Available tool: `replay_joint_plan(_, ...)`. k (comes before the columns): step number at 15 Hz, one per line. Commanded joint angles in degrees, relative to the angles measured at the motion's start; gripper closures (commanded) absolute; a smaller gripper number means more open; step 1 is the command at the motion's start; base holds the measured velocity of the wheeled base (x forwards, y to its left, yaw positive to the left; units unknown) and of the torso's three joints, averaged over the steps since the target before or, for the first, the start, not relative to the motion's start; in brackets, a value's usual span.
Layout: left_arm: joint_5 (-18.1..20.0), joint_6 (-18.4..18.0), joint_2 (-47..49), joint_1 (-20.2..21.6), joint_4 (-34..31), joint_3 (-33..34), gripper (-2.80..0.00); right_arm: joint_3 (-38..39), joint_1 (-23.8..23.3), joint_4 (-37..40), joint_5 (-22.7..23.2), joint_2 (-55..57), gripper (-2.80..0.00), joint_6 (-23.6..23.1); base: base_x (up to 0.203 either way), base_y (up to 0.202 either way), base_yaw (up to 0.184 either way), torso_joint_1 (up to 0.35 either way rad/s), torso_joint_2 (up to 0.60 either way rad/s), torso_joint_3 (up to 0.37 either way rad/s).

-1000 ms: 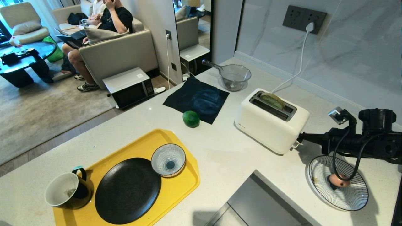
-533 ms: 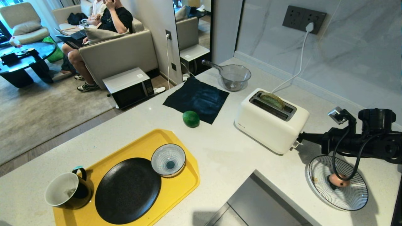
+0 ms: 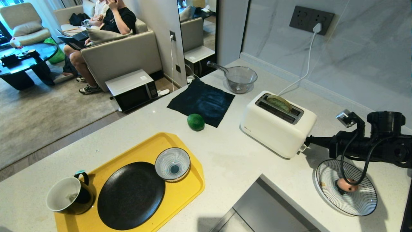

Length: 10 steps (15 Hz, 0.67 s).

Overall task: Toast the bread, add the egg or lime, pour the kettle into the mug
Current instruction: Use a bread toaster

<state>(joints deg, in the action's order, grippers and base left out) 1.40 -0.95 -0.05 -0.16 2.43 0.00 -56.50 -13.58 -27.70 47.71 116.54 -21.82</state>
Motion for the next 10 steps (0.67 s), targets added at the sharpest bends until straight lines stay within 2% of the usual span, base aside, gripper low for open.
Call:
replay_joint_plan(1,0.0,0.0,0.0,0.0,0.0,1.0,0.0,0.0,0.0,-0.2,0.3,0.1,0.0,-0.2,0.0,0.0,0.0,0.0,0.0,0.0)
replay_joint_plan(10,0.0,0.0,0.0,0.0,0.0,1.0,0.0,-0.2,0.0,-0.2,0.3,0.1,0.0,-0.2,0.0,0.0,0.0,0.0,0.0,0.0)
